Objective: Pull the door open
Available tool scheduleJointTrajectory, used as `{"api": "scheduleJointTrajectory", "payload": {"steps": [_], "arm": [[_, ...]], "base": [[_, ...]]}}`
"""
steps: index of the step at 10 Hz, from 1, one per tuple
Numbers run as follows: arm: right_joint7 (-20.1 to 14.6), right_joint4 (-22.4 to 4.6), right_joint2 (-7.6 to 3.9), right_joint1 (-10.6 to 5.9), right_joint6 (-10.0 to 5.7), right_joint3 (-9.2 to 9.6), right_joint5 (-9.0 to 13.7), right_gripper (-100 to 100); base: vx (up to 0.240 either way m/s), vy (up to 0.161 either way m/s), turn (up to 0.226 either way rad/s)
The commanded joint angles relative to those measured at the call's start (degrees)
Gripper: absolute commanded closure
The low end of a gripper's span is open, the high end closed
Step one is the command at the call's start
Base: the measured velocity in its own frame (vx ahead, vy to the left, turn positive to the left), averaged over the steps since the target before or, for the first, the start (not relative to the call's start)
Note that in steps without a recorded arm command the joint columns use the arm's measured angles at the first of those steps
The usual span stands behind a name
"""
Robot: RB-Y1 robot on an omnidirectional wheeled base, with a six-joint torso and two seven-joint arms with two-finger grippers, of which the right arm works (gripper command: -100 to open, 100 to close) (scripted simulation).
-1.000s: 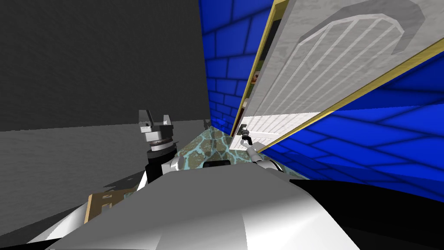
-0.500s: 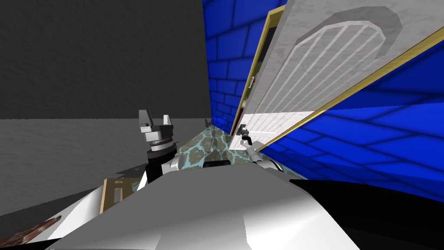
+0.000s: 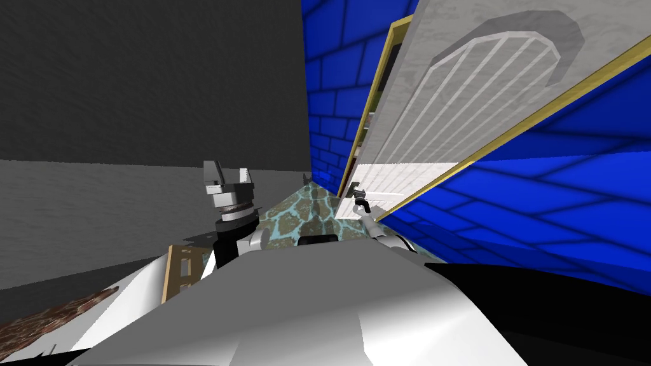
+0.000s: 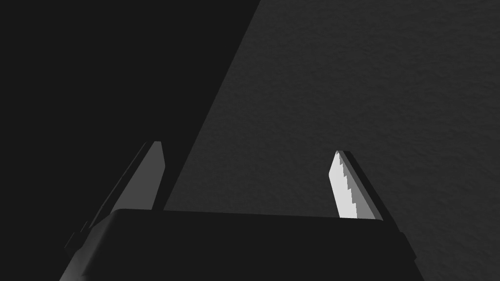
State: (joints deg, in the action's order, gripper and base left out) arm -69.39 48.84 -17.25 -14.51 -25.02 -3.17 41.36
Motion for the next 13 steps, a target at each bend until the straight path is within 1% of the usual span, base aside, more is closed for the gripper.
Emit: {"api": "scheduleJointTrajectory", "payload": {"steps": [1,4,6,7,8,13], "arm": [[-0.87,-1.43,-1.59,-0.41,-1.15,-0.54,0.16,100],[-0.94,-1.44,-1.66,-0.38,-1.17,-0.52,0.17,100],[-1.43,-1.50,-2.15,-0.17,-1.26,-0.43,0.25,100],[-1.43,-1.50,-2.15,-0.17,-1.26,-0.43,0.25,100],[-1.88,-1.56,-2.60,0.02,-1.35,-0.34,0.33,100],[-1.95,-1.57,-2.68,0.06,-1.37,-0.33,0.34,100]], "base": [[-0.068,-0.092,0.077],[-0.015,-0.018,0.023],[-0.036,-0.031,0.059],[-0.035,-0.054,0.068],[-0.023,-0.066,0.101],[-0.001,-0.007,0.015]]}}
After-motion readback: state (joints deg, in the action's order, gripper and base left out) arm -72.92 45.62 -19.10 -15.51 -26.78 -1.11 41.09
